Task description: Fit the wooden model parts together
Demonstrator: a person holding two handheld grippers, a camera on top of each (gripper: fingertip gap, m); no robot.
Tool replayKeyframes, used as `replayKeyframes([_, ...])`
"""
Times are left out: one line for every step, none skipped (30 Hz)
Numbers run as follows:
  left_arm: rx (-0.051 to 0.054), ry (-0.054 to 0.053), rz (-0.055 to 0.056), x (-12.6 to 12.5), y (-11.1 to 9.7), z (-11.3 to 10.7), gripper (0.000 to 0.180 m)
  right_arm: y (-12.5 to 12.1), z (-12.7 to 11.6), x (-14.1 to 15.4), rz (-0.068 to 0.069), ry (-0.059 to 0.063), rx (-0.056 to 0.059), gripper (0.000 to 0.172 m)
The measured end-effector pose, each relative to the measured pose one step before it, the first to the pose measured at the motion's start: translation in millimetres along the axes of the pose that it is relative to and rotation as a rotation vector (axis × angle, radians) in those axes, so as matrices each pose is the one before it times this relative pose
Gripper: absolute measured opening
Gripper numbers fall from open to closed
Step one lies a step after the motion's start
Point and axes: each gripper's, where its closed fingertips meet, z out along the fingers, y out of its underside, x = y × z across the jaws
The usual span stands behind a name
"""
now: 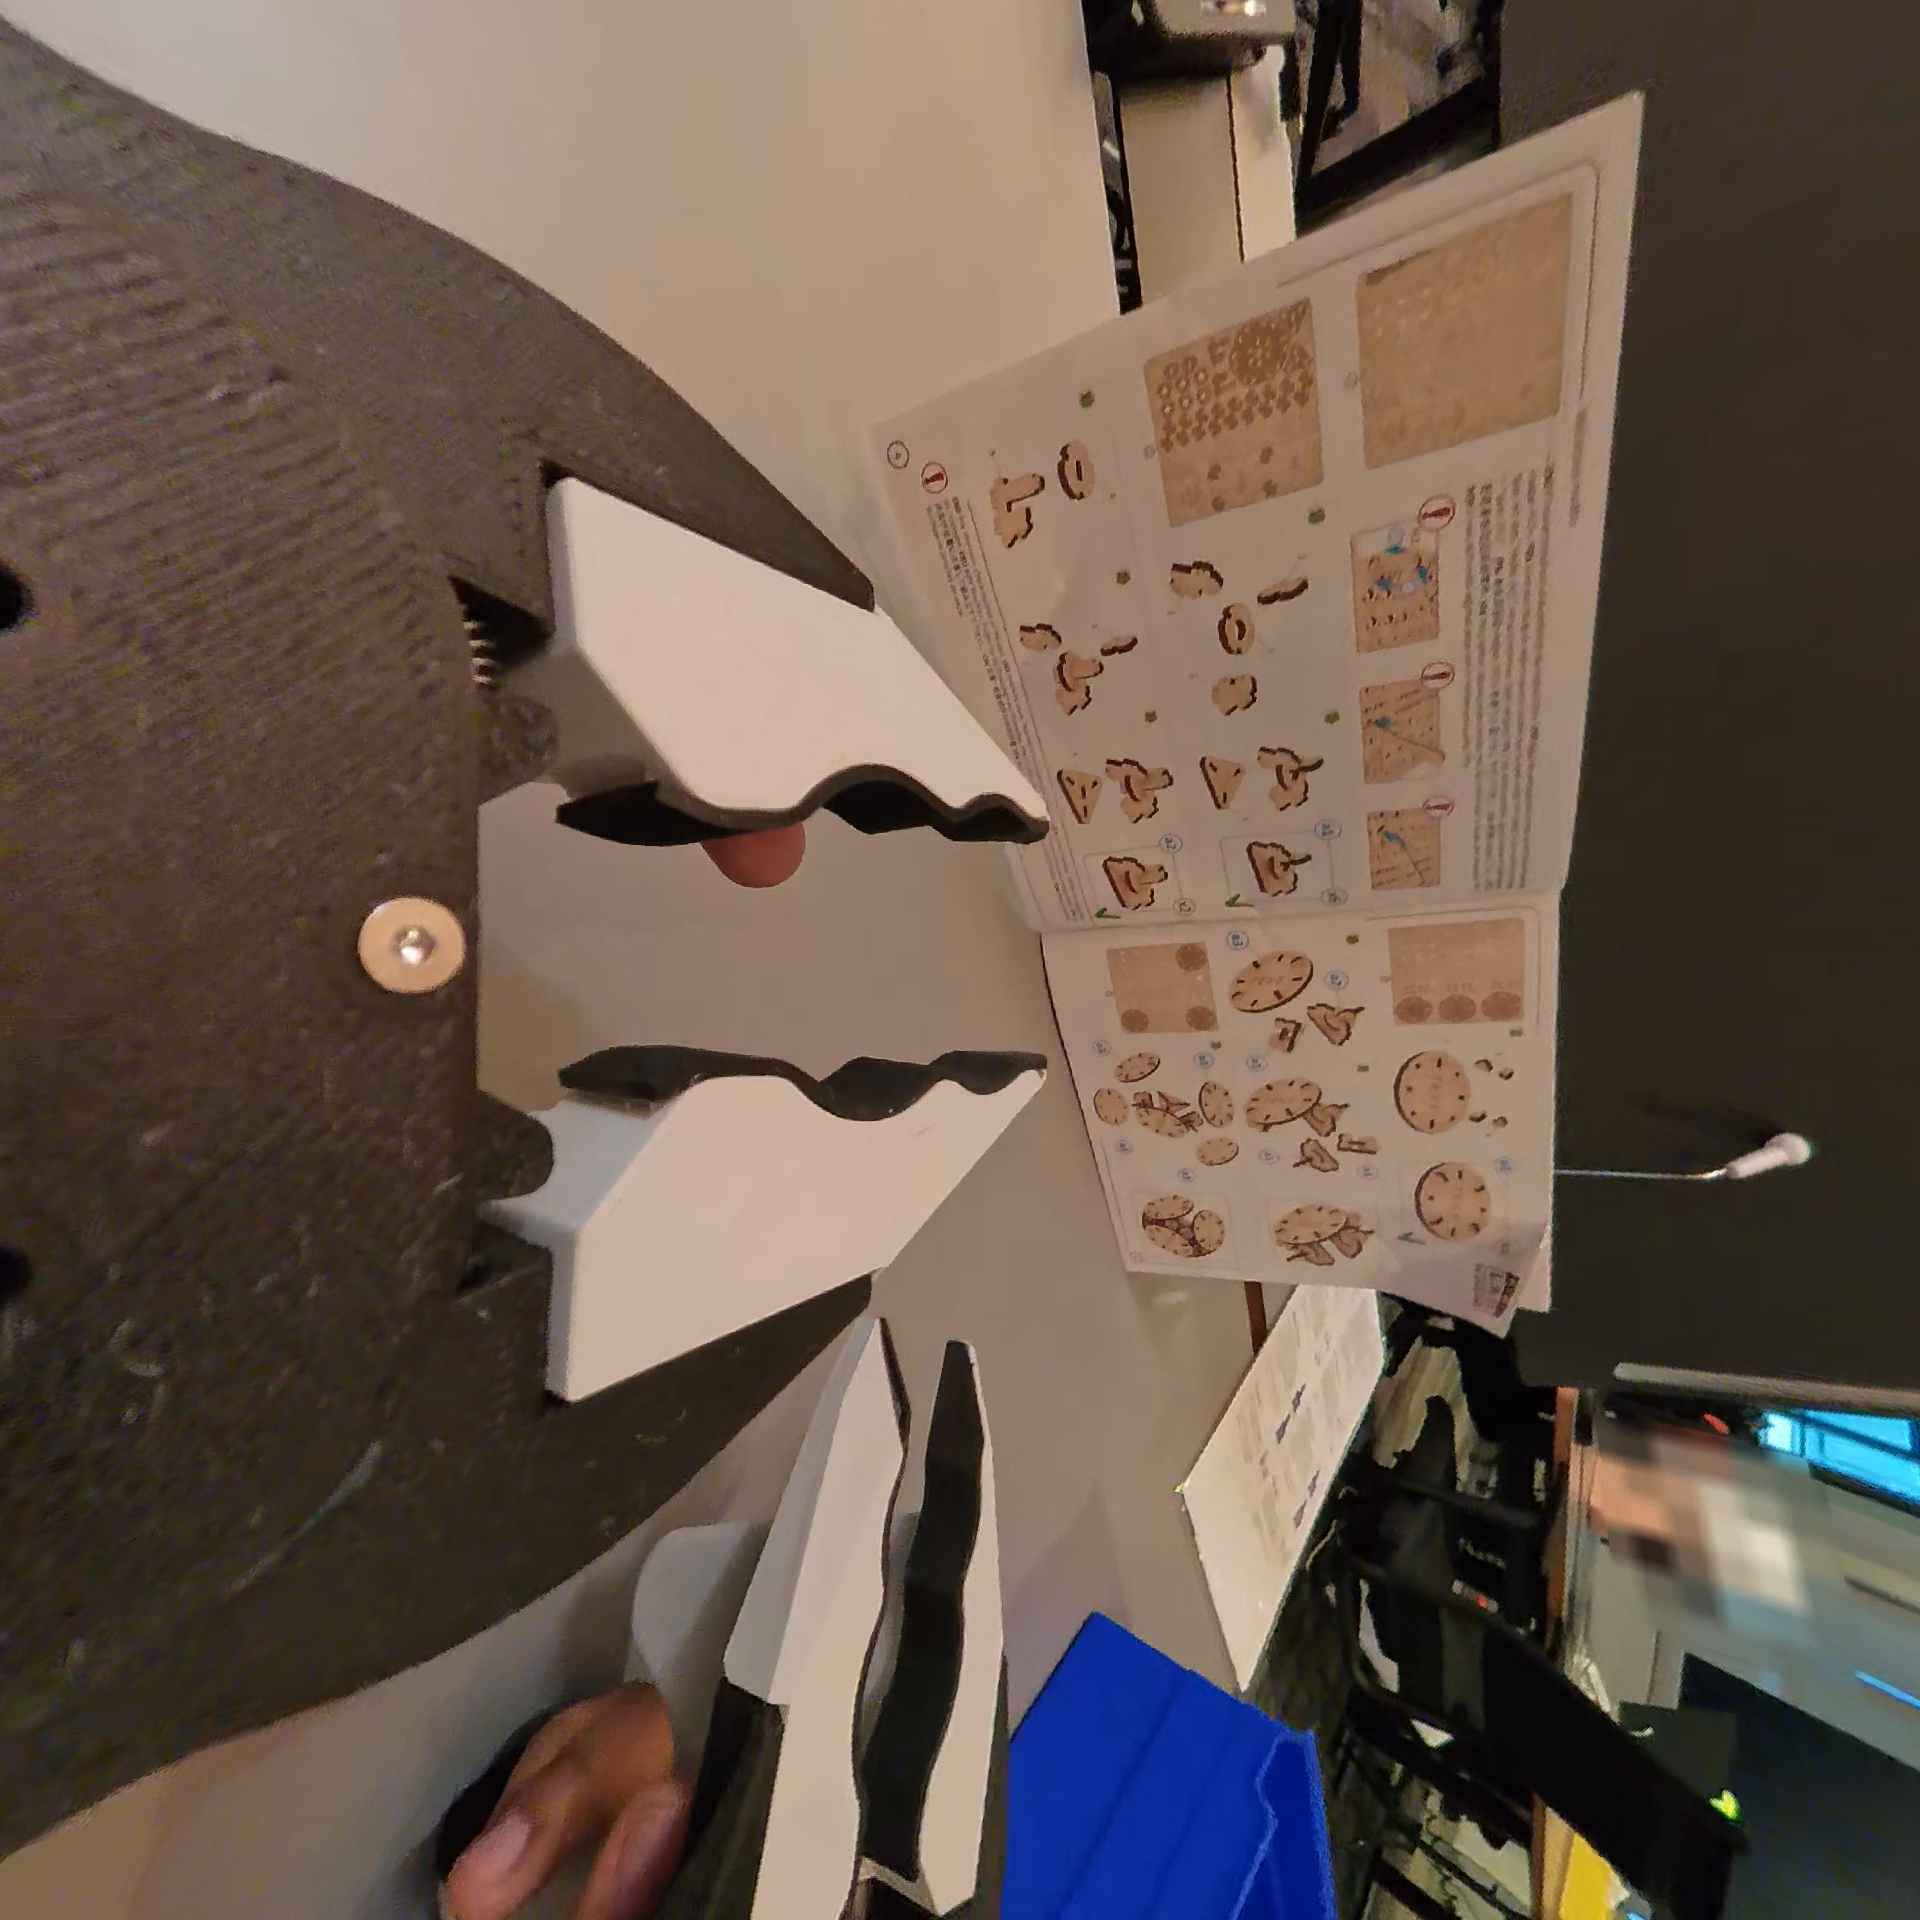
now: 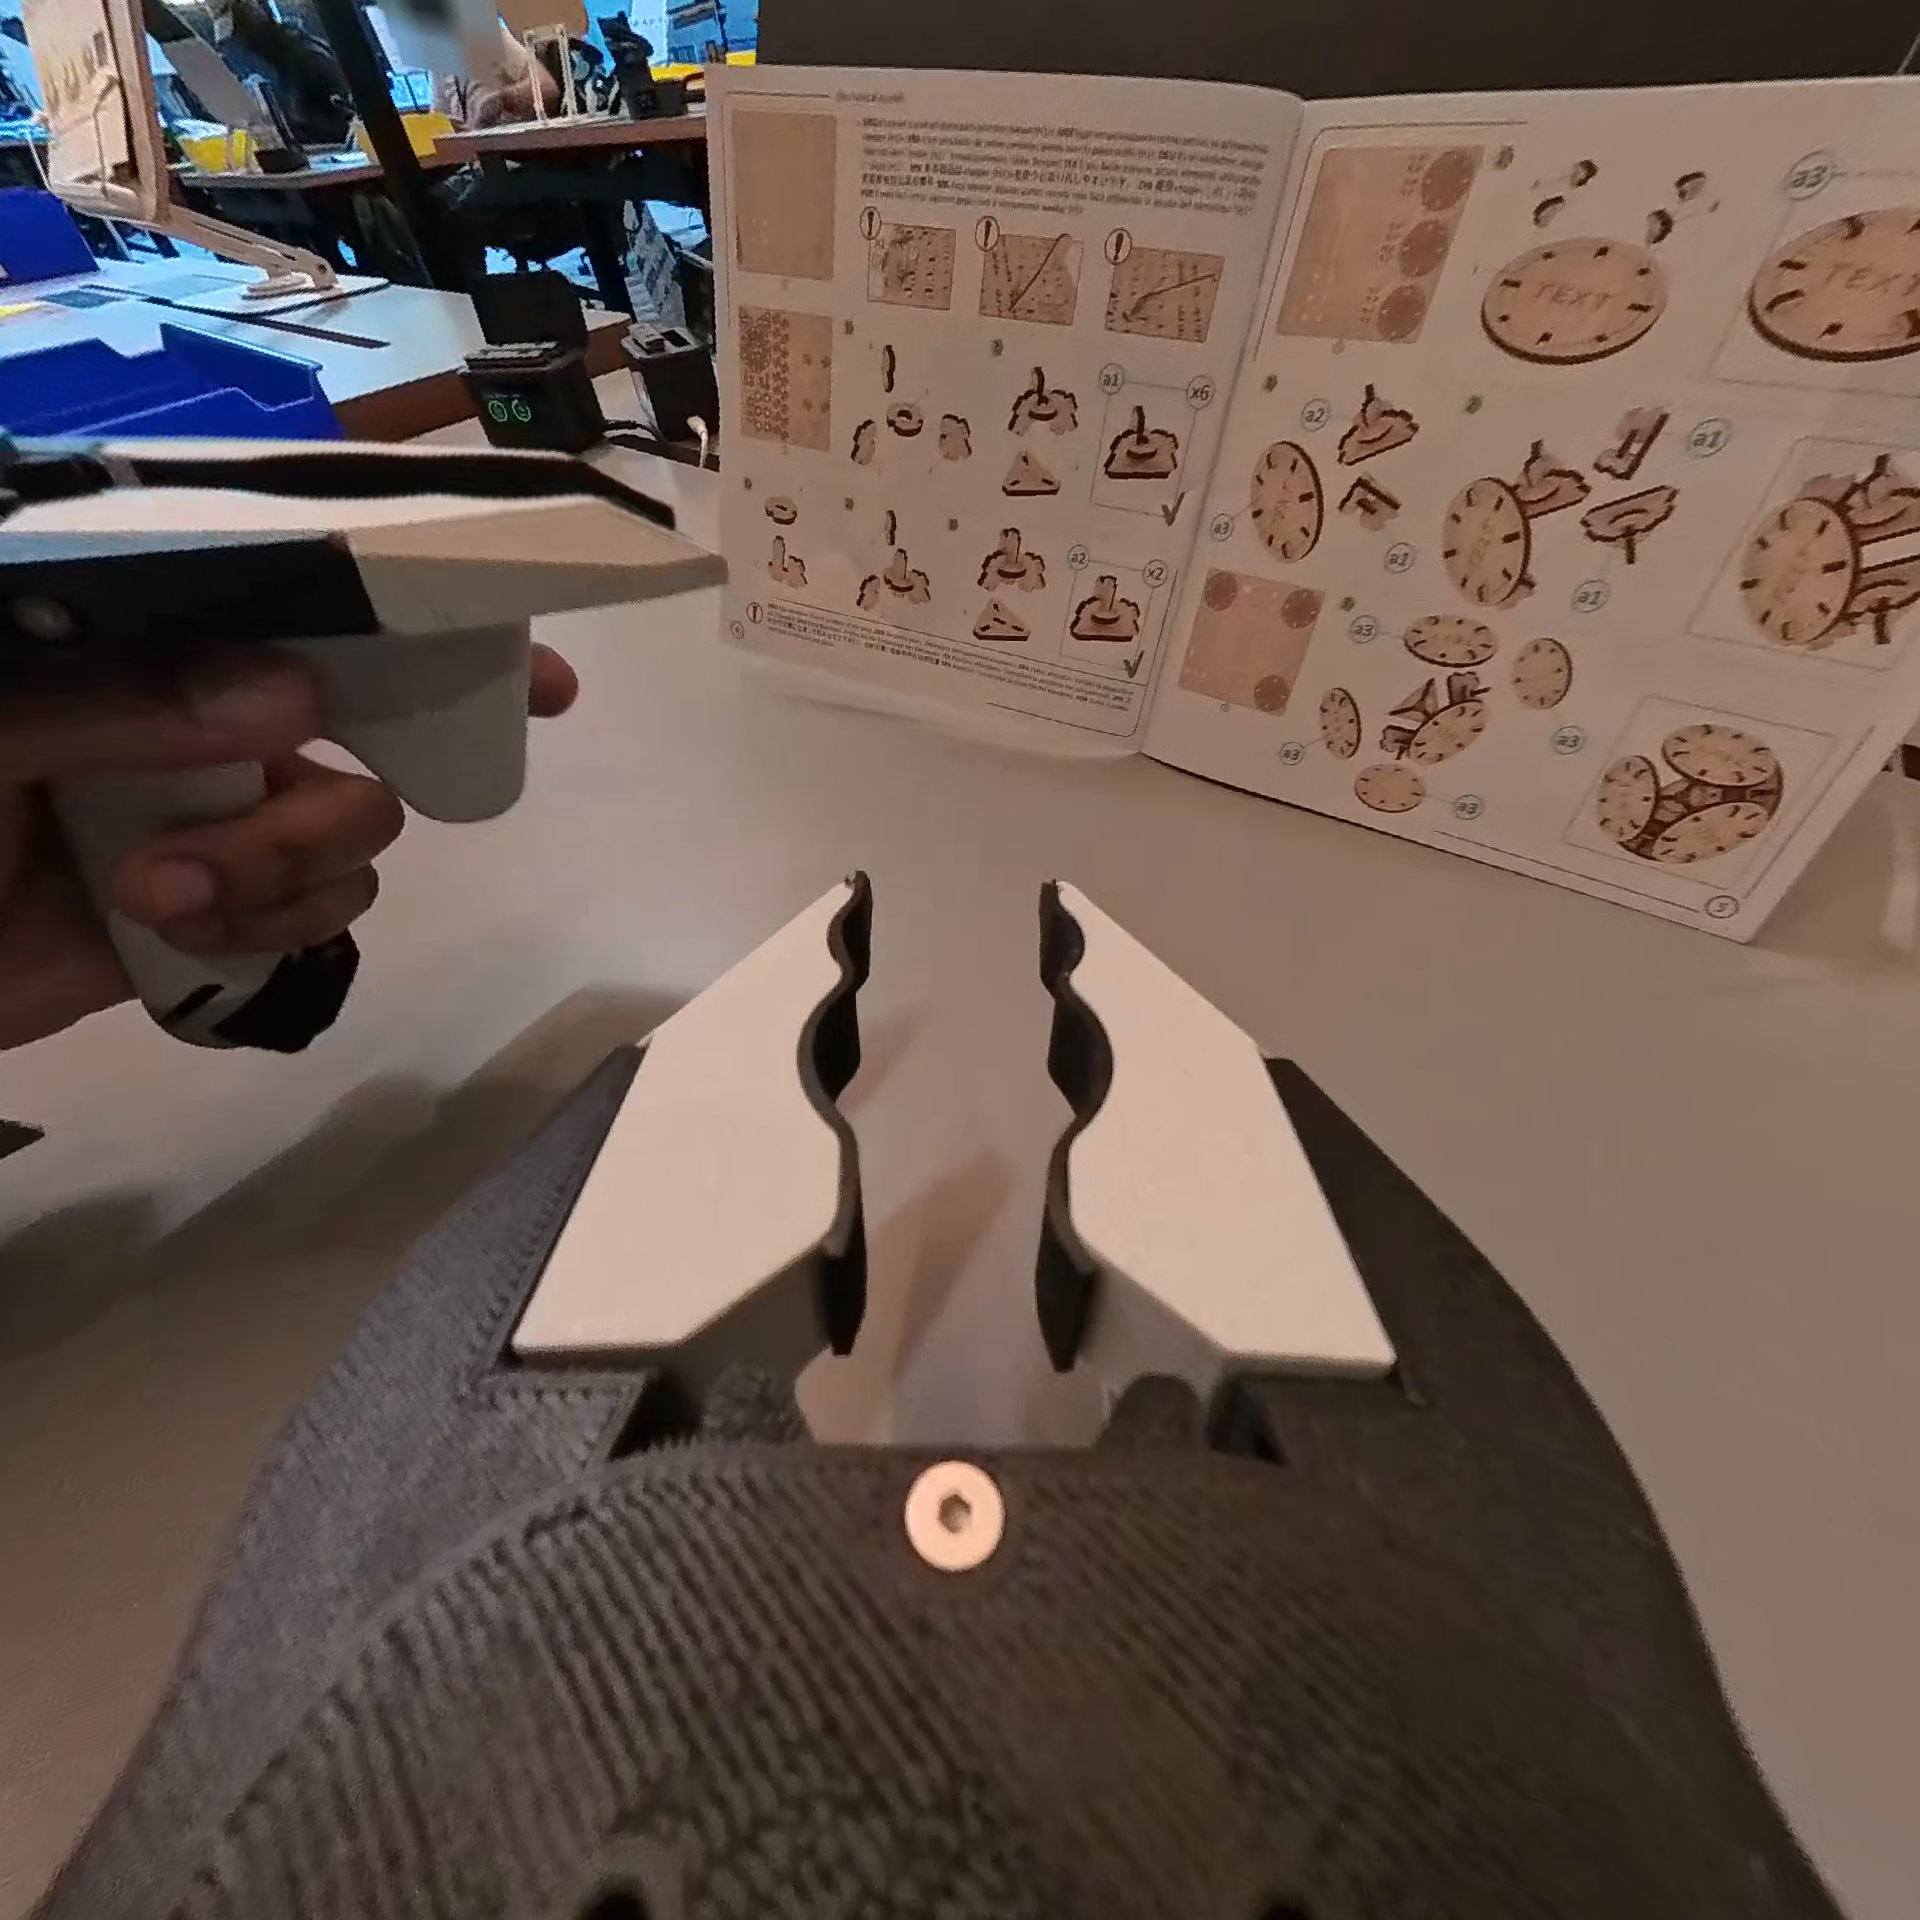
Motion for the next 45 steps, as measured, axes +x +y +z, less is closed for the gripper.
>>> replayKeyframes([0.0053, -0.0003, -0.0098, -1.86, -1.67, -0.74, 0.039, 0.62, 0.5, -0.28, 0.0009, -0.0035, -0.0048, 0.032])
replayKeyframes([0.0035, 0.0033, -0.0102, -1.1, -1.09, -0.54, 0.039, 0.7, 0.59, -0.45, 0.0025, -0.0057, -0.0059, 0.033])
replayKeyframes([0.0011, 0.0051, -0.01, -0.36, -0.41, -0.15, 0.038, 1.0, 0.74, -0.86, 0.0037, -0.01, -0.0082, 0.033])
replayKeyframes([-0.002, 0.0057, -0.008, 0.19, 0.17, 0.17, 0.038, 1.63, 1.07, -1.32, 0.0047, -0.0136, -0.012, 0.035])
replayKeyframes([-0.0031, 0.0051, -0.0056, 0.49, 0.57, 0.23, 0.039, 2.38, 1.26, -1.09, 0.0064, -0.0137, -0.0177, 0.038])
replayKeyframes([-0.0031, 0.005, -0.0025, 1.09, 0.6, 0.16, 0.039, 3.12, 1.34, -1.2, 0.0076, -0.0143, -0.0223, 0.039])
replayKeyframes([-0.0021, 0.0037, 0.0007, 1.31, 0.46, 0.14, 0.039, 2.91, 1.5, -1.26, 0.0075, -0.0153, -0.0216, 0.041])
replayKeyframes([0.0001, 0.0029, 0.0029, 1.44, -0.05, 0.01, 0.039, 2.27, 1.22, -1.01, 0.0074, -0.0133, -0.0165, 0.043])
replayKeyframes([0.0008, 0.0036, 0.0042, 1.79, -0.15, -0.19, 0.039, 1.02, 0.9, -0.59, 0.0062, -0.0095, -0.0082, 0.043])
replayKeyframes([0.0006, 0.0037, 0.0041, 1.82, -0.25, -0.12, 0.04, 0.25, 0.3, 0.26, 0.0056, -0.0029, -0.002, 0.043])
replayKeyframes([-0.0003, 0.0061, 0.0034, 2.21, -0.23, -0.2, 0.04, -0.17, -0.09, 0.58, 0.006, -0.0004, 0.0012, 0.042])
replayKeyframes([0.0004, 0.0082, 0.0024, 2.5, -0.1, -0.32, 0.039, -0.51, -0.35, 0.45, 0.0055, -0.0013, 0.0033, 0.042])
replayKeyframes([0.0001, 0.0074, 0.0017, 2.36, -0.02, -0.02, 0.039, -0.62, -0.46, 0.61, 0.0047, 0.0008, 0.0049, 0.042])
replayKeyframes([-0.0031, 0.0102, 0.0033, 2.99, 0.52, -0.03, 0.037, -0.57, -0.39, 0.63, 0.0048, 0.0009, 0.0041, 0.041])
replayKeyframes([-0.0053, 0.0133, 0.006, 3.76, 0.94, 0.18, 0.036, -0.16, -0.09, 0.45, 0.0047, -0.0004, 0.0013, 0.04])
replayKeyframes([-0.0059, 0.0115, 0.0072, 3.72, 1.14, 0.17, 0.035, 0.21, 0.24, 0.31, 0.0043, -0.0016, -0.0022, 0.039])
replayKeyframes([-0.0041, 0.0094, 0.0082, 3.73, 0.76, 0.08, 0.035, 0.57, 0.53, 0.36, 0.0042, -0.0005, -0.0044, 0.039])
replayKeyframes([-0.0027, 0.0092, 0.0103, 3.72, 0.5, 0.03, 0.034, 0.6, 0.51, 0.44, 0.0038, -0.0002, -0.0046, 0.039])
replayKeyframes([-0.0027, 0.0067, 0.011, 2.93, -0.01, -0.36, 0.035, 0.34, 0.4, 0.1, 0.0027, -0.0011, -0.0033, 0.039])
replayKeyframes([-0.0029, 0.0016, 0.0072, 1.45, -0.72, -1.36, 0.035, 0.22, 0.09, 0.05, 0.0018, -0.0018, -0.0011, 0.039])
replayKeyframes([-0.0189, 0.0054, -0.0128, 1.39, 1.36, -4.2, 0.035, -0.31, -0.16, -0.01, 0.0016, -0.0018, 0.0017, 0.039])
replayKeyframes([-0.0354, 0.0297, -0.0325, 4.15, 4.11, -8.7, 0.038, -0.61, -0.43, 0.07, 0.0022, -0.0011, 0.0043, 0.039])
replayKeyframes([-0.0274, 0.0494, -0.0333, 6.56, 3.86, -12.99, 0.041, -0.62, -0.73, 0.21, 0.0035, -0.001, 0.006, 0.038])
replayKeyframes([-0.0189, 0.0426, -0.0228, 5.68, 3.05, -17.23, 0.041, -1.17, -0.9, 0.29, 0.0025, -0.0001, 0.0087, 0.038])
replayKeyframes([-0.0121, 0.0175, 0.007, 0.9, 1.16, -20.67, 0.041, -0.86, -0.72, 0.18, 0.0013, 0.0005, 0.0068, 0.038])
replayKeyframes([-0.015, -0.0332, 0.036, -8.86, -0.46, -23.49, 0.044, -0.01, 0.0, -0.45, -0.0003, -0.0034, 0.0001, 0.037])
replayKeyframes([-0.0093, -0.0721, 0.0571, -18.43, -3.03, -25.79, 0.045, 0.9, 0.71, -0.99, -0.0029, -0.0056, -0.0066, 0.038])
replayKeyframes([0.0002, -0.0974, 0.062, -27.48, -5.08, -25.93, 0.044, 1.28, 0.9, -1.2, -0.0058, -0.0052, -0.0097, 0.038])
replayKeyframes([0.0001, -0.1033, 0.0504, -33.97, -5.09, -23.96, 0.043, 1.2, 0.87, -1.5, -0.0098, -0.0035, -0.0084, 0.037])
replayKeyframes([-0.0045, -0.0866, 0.0334, -36.43, -3.59, -20.12, 0.04, 0.72, 0.51, -1.38, -0.013, 0.0003, -0.0049, 0.037])
replayKeyframes([-0.01, -0.0734, 0.0175, -38.02, -1.63, -15.29, 0.037, 0.29, 0.27, -0.93, -0.0148, 0.0051, -0.0018, 0.037])
replayKeyframes([-0.0161, -0.0699, 0.0037, -39.38, 1.17, -10.48, 0.034, 0.25, 0.21, -0.77, -0.0162, 0.0083, -0.0011, 0.037])
replayKeyframes([-0.0172, -0.0642, -0.0104, -38.61, 3.63, -5.54, 0.032, 0.39, 0.34, -0.69, -0.017, 0.0086, -0.0024, 0.037])
replayKeyframes([-0.0224, -0.0609, -0.0183, -36.62, 6.83, -0.4, 0.033, 0.72, 0.65, -1.08, -0.0164, 0.0056, -0.0052, 0.037])
replayKeyframes([-0.0447, -0.0464, -0.0189, -31.07, 12.07, 4.4, 0.035, 0.82, 0.74, -1.11, -0.0151, 0.0041, -0.0062, 0.037])
replayKeyframes([-0.071, -0.016, -0.0202, -22.05, 16.72, 8.42, 0.043, 0.67, 0.57, -0.8, -0.0134, 0.0046, -0.0051, 0.037])
replayKeyframes([-0.0781, 0.0074, -0.0156, -14.08, 17.82, 11.1, 0.05, 0.53, 0.42, -0.86, -0.0108, 0.0028, -0.0038, 0.037])
replayKeyframes([-0.0633, 0.0094, -0.0229, -9.5, 15.03, 11.94, 0.055, 0.03, 0.06, -0.42, -0.0085, 0.004, -0.0004, 0.036])
replayKeyframes([-0.0419, 0.0098, -0.0239, -5.51, 10.98, 11.73, 0.058, -0.14, -0.22, -0.09, -0.0063, 0.0047, 0.0019, 0.036])
replayKeyframes([-0.0218, 0.0077, -0.0225, -2.72, 7.19, 10.91, 0.057, -0.37, -0.29, 0.12, -0.0038, 0.0045, 0.003, 0.036])
replayKeyframes([-0.0185, -0.0001, -0.0112, -1.34, 5.72, 10.06, 0.056, -0.43, -0.35, 0.23, -0.0012, 0.0036, 0.0035, 0.035])
replayKeyframes([-0.0259, -0.0131, 0.0111, -0.88, 6.09, 9.22, 0.056, -0.36, -0.34, 0.5, 0.0012, 0.003, 0.0025, 0.035])
replayKeyframes([-0.0324, -0.0229, 0.0285, -0.77, 6.19, 8.42, 0.055, -0.25, -0.27, 0.49, 0.003, 0.0016, 0.0021, 0.035])
replayKeyframes([-0.0321, -0.0228, 0.0324, 0.13, 5.77, 7.58, 0.055, -0.36, -0.28, 0.47, 0.0044, 0.0001, 0.003, 0.035])
replayKeyframes([-0.0292, -0.0079, 0.0219, 2.04, 5.1, 6.44, 0.054, -0.31, -0.4, 0.51, 0.0051, -0.0006, 0.0028, 0.035])
